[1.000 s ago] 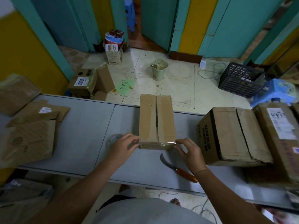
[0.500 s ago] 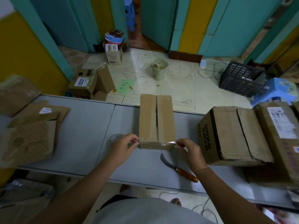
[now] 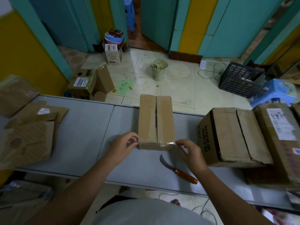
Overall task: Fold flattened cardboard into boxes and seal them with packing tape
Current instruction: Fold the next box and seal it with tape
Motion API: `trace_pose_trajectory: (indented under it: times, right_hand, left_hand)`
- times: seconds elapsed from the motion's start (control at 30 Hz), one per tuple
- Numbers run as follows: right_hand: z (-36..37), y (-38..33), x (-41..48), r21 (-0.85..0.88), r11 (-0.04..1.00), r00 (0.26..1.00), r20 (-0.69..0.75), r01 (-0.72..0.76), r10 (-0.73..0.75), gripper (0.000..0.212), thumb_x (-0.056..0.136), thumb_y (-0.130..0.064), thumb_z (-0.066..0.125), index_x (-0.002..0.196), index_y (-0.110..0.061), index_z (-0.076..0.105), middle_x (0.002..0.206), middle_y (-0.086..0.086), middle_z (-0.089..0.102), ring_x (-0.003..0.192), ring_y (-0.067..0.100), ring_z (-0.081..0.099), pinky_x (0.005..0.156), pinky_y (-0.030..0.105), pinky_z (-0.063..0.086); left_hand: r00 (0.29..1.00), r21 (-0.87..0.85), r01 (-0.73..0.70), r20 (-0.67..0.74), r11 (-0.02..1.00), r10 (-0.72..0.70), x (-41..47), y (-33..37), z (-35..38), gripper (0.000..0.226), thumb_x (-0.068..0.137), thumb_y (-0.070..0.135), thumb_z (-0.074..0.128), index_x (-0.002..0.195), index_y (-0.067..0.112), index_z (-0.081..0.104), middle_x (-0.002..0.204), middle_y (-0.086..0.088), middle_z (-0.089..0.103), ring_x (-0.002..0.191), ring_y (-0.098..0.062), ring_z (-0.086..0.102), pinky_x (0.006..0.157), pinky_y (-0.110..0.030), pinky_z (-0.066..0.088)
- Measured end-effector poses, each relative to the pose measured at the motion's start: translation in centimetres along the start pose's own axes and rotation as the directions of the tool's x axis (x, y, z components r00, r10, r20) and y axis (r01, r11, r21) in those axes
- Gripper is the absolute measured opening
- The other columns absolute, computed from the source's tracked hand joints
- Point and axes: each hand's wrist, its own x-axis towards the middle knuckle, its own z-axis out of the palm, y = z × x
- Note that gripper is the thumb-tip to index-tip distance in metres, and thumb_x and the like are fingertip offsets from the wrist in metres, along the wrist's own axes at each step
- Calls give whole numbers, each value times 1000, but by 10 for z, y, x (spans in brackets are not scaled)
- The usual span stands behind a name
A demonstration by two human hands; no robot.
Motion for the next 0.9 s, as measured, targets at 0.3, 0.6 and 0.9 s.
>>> trace_pose_trajectory:
  times: [0.3, 0.6, 0.9]
  right_hand:
    - [-3, -3, 22, -99, 992, 997, -3, 73, -74, 29, 91, 1, 75, 109, -20, 76, 111, -3, 69, 104, 12, 63, 96, 27, 52]
    - [0, -11, 29, -46, 998, 999, -11, -48, 48, 20, 94, -8, 74, 109, -21, 73, 108, -7, 70, 100, 7, 65, 92, 26, 55]
    - [18, -23, 17, 217, 954, 969, -89, -209, 232, 17, 103, -26, 63, 119, -24, 71, 106, -19, 71, 100, -7, 65, 83, 10, 52]
  left_hand:
    - [989, 164, -99, 129, 981, 79, 13, 2, -19, 34, 96, 15, 76, 125, 30, 69, 106, 19, 68, 90, 4, 62, 78, -24, 52]
    - [981, 230, -178, 118, 957, 154, 24, 11, -31, 36, 87, 20, 87, 120, 31, 80, 95, 25, 62, 92, 2, 56, 79, -18, 47]
    - [972, 129, -200, 148, 971, 181, 27, 10, -28, 33, 88, 5, 81, 118, 17, 82, 101, 8, 74, 93, -7, 69, 89, -32, 59]
